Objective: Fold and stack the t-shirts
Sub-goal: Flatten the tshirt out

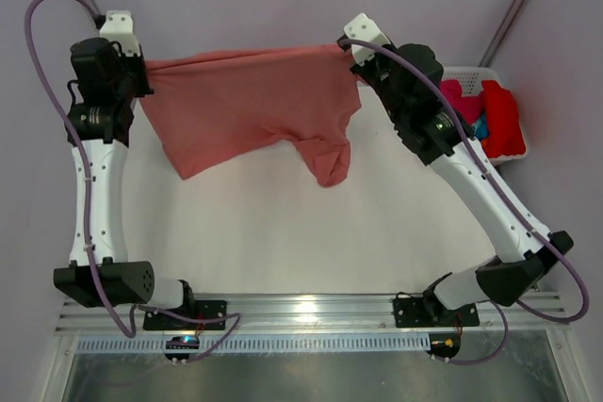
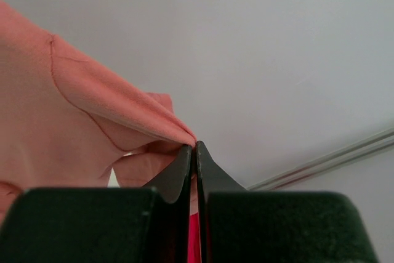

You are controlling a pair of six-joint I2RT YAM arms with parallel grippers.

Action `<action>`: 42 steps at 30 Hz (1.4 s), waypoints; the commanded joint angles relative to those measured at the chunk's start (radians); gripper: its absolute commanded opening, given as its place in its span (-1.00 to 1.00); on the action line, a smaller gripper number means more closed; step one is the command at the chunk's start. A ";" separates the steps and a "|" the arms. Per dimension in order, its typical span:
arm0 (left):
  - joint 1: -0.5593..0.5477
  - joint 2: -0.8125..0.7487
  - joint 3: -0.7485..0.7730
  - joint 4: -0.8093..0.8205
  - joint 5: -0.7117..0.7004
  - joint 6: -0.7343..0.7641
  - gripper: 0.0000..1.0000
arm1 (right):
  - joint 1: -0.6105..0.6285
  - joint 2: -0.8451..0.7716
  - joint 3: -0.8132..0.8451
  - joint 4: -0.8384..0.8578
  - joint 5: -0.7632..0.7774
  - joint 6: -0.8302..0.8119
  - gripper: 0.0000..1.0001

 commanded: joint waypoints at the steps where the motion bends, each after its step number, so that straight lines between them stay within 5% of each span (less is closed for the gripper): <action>1: 0.024 -0.115 -0.050 -0.069 -0.001 0.043 -1.00 | -0.025 -0.160 -0.038 -0.154 -0.011 0.066 -0.94; 6: 0.024 -0.263 -0.280 -0.267 0.269 0.160 -1.00 | -0.025 -0.375 -0.334 -0.346 -0.201 0.152 -0.94; 12: 0.024 -0.486 -0.696 -0.243 0.397 0.427 -1.00 | -0.025 -0.521 -0.635 -0.474 -0.466 0.100 -0.94; 19: 0.024 -0.535 -0.802 -0.372 0.561 0.579 -0.89 | -0.023 -0.545 -0.740 -0.587 -0.728 0.031 -0.94; 21: 0.024 -0.514 -0.804 -0.433 0.605 0.612 -0.13 | -0.023 -0.544 -0.751 -0.604 -0.742 0.025 -0.94; 23: 0.024 -0.495 -0.801 -0.482 0.630 0.629 0.92 | -0.023 -0.538 -0.757 -0.627 -0.757 0.009 -0.82; 24: 0.024 -0.476 -0.798 -0.488 0.632 0.633 0.98 | -0.023 -0.536 -0.757 -0.654 -0.775 -0.009 -0.39; 26: 0.024 -0.457 -0.792 -0.495 0.630 0.636 0.98 | -0.023 -0.522 -0.754 -0.684 -0.792 -0.022 -0.21; 27: 0.023 -0.443 -0.787 -0.485 0.632 0.626 0.98 | -0.023 -0.518 -0.754 -0.694 -0.803 -0.023 0.19; 31: 0.024 -0.413 -0.772 -0.414 0.627 0.566 0.98 | -0.023 -0.512 -0.765 -0.681 -0.805 -0.020 0.43; 42: 0.024 -0.256 -0.804 -0.223 0.552 0.414 0.98 | -0.023 -0.450 -0.788 -0.682 -0.782 -0.031 0.45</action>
